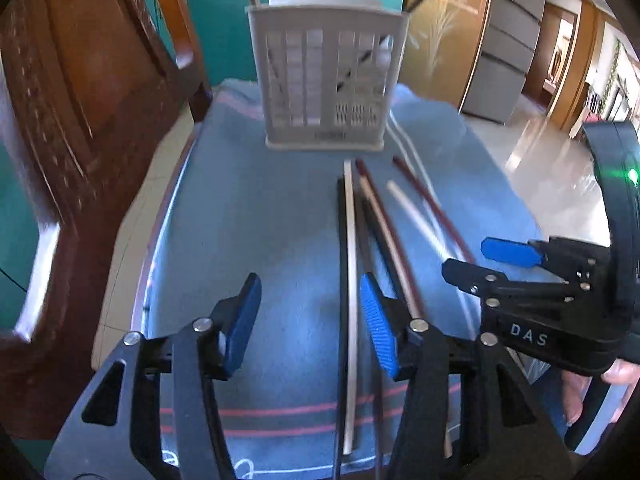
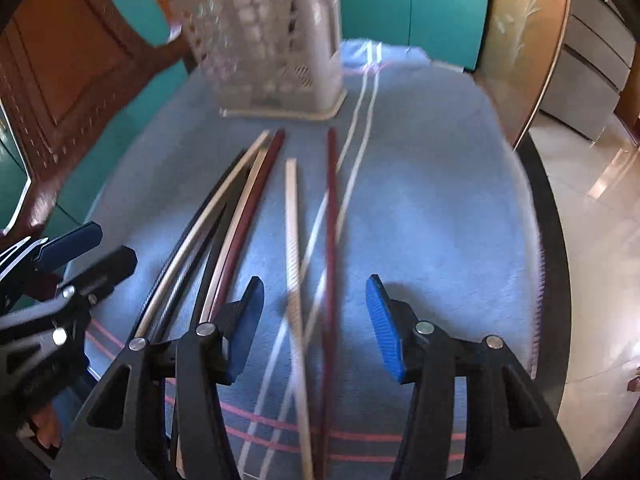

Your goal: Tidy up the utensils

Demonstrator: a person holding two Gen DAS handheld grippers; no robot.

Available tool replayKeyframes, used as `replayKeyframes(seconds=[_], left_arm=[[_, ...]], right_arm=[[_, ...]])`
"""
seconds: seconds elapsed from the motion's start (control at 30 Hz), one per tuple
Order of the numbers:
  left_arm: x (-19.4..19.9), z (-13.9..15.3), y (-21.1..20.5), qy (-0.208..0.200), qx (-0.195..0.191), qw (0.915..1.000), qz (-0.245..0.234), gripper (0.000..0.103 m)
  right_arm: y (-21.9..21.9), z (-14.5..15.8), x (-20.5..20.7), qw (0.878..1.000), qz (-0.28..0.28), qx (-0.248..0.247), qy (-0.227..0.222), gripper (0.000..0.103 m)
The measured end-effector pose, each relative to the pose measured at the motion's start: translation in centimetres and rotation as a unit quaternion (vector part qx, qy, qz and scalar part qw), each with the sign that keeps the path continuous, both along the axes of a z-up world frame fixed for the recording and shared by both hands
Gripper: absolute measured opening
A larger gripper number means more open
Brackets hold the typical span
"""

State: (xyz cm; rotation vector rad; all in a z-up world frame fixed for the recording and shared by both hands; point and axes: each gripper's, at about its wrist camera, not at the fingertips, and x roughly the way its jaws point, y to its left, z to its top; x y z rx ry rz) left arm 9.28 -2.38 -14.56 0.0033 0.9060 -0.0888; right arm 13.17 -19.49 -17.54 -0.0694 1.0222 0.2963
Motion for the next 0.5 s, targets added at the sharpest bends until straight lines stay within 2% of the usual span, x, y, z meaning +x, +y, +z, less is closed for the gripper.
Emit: replayKeyframes(seconds=[0.07,0.23,0.4,0.5], left_arm=[[-0.3,-0.7,0.1,0.008,-0.004,0.9999,0.004,0.052],[-0.3,-0.7,0.4,0.014,-0.010,0.9998,0.011,0.056],[0.2,-0.6,-0.3,0.019,-0.010,0.9998,0.001,0.056],[0.3,-0.5,-0.6,0.019,-0.012,0.9997,-0.006,0.057]], right_arm=[[0.8,-0.4,-0.6,1.000,0.007,-0.020,-0.011,0.051],[1.1,-0.3,-0.9,1.000,0.010,-0.015,-0.008,0.014],[0.1,-0.1,-0.5,0.999,-0.009,0.045,0.022,0.012],[-1.7,0.0,-0.1,0.995,-0.045,0.084,0.040,0.012]])
